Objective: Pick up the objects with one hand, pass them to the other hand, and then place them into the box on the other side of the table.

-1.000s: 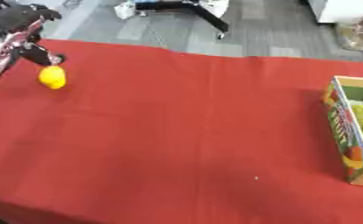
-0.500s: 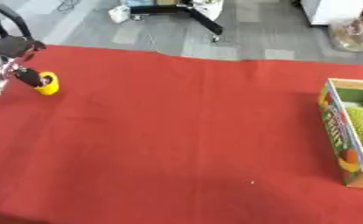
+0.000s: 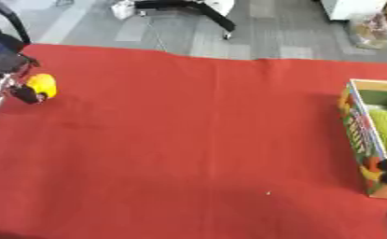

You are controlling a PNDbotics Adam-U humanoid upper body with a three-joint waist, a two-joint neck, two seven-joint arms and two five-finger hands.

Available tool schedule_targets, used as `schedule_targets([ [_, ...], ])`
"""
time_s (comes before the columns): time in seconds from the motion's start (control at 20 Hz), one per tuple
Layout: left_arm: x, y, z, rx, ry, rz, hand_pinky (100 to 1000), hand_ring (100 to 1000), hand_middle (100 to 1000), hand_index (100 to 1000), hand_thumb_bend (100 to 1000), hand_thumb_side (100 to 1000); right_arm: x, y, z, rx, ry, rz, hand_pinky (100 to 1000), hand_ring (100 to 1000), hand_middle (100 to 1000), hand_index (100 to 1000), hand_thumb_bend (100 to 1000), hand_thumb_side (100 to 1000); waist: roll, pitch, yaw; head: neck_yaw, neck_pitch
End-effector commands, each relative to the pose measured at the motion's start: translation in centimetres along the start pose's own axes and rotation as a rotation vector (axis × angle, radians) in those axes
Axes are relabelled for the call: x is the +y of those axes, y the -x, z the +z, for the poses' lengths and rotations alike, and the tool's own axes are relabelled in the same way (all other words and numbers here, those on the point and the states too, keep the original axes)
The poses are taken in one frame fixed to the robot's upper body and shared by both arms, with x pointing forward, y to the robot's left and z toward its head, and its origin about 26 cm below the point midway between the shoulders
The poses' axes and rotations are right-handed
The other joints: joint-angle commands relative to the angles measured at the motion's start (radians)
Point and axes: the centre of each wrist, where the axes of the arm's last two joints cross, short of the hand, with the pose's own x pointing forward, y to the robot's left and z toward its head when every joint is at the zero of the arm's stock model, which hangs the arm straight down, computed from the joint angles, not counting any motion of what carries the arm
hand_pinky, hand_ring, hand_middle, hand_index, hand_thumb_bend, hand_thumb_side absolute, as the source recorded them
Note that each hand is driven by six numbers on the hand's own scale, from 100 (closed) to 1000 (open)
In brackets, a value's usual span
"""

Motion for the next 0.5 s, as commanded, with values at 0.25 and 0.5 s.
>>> schedule_targets([
  [0.25,0.77,1.12,0.00,0.073,-0.138,0.015,773,739,749,885,331,236,-0.10,-0.36,-0.39,-0.006,-0.007,0.020,755,696,580,935,100,305,-0.018,0.020,-0.008,0.005,-0.017],
  [0.5,0.34,1.05,-0.05,0.092,-0.174,-0.001,737,689,692,834,325,236,0.26,-0.43,-0.40,0.003,-0.011,0.019,753,694,577,935,100,292,-0.021,0.032,-0.011,0.007,-0.018],
])
